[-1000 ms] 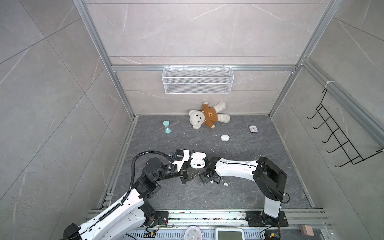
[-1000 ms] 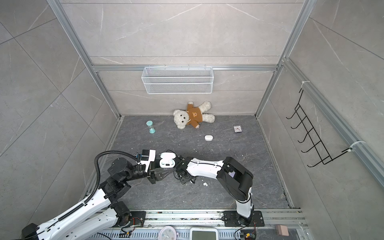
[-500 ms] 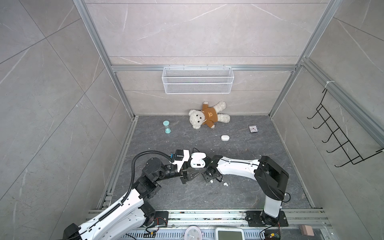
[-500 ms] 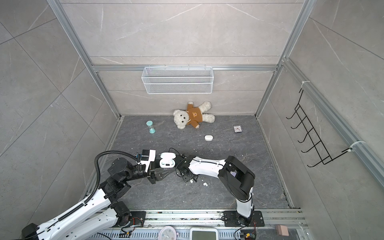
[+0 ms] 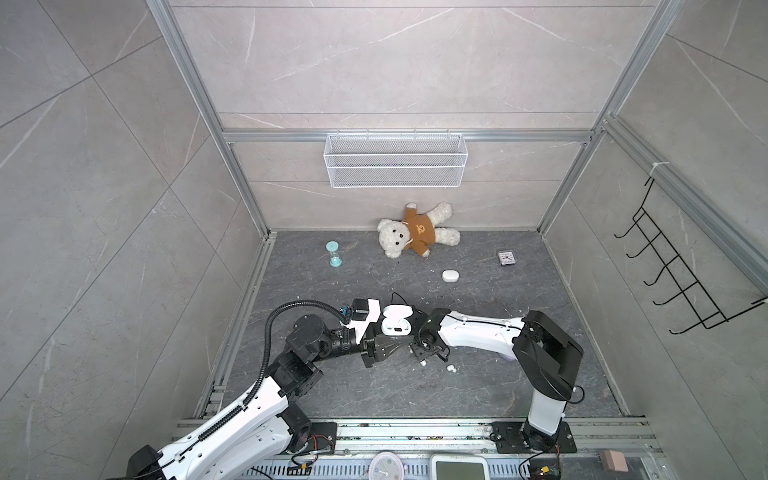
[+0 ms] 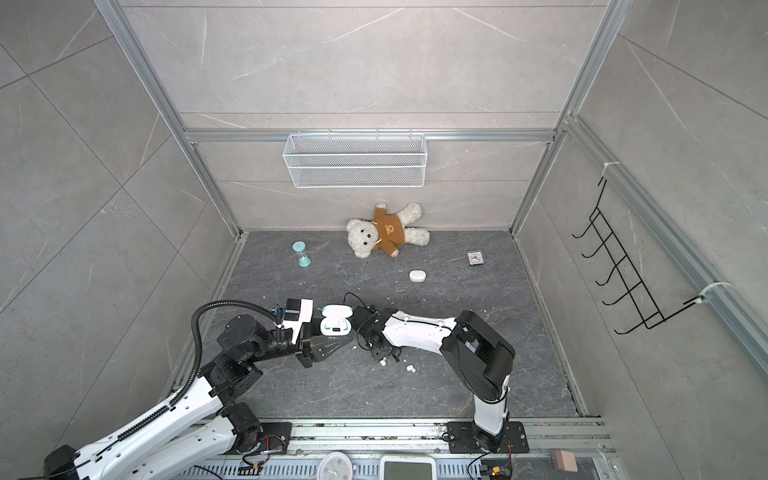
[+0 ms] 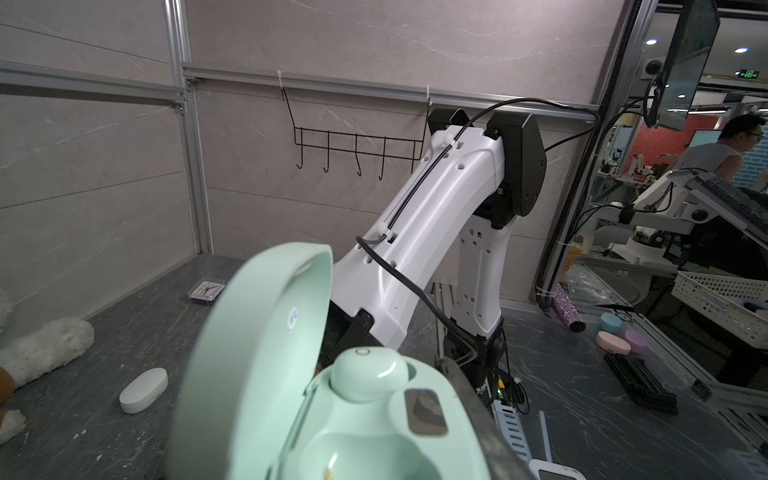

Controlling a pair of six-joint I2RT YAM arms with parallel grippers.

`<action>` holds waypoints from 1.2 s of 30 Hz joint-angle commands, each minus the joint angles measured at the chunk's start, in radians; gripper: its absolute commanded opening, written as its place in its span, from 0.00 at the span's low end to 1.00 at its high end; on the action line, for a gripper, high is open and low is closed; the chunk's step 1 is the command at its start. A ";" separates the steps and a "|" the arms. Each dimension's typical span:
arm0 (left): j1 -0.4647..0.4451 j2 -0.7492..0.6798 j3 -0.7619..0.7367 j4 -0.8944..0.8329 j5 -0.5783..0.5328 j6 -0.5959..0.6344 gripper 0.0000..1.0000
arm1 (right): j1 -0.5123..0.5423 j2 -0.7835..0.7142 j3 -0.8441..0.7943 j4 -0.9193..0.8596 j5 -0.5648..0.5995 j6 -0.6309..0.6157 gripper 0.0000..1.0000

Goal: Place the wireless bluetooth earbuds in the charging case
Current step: 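Lower the open right gripper toward another mint green earbud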

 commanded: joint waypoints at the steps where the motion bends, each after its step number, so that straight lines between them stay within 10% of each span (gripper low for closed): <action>1: 0.005 -0.004 0.031 0.031 -0.010 0.029 0.28 | -0.008 0.009 0.006 -0.027 0.027 -0.029 0.66; 24: 0.004 -0.016 0.029 0.017 -0.018 0.032 0.28 | -0.031 0.072 0.100 -0.003 -0.044 -0.042 0.67; 36: 0.005 -0.062 0.027 -0.035 -0.028 0.034 0.28 | -0.093 -0.068 0.095 0.008 -0.261 0.206 0.62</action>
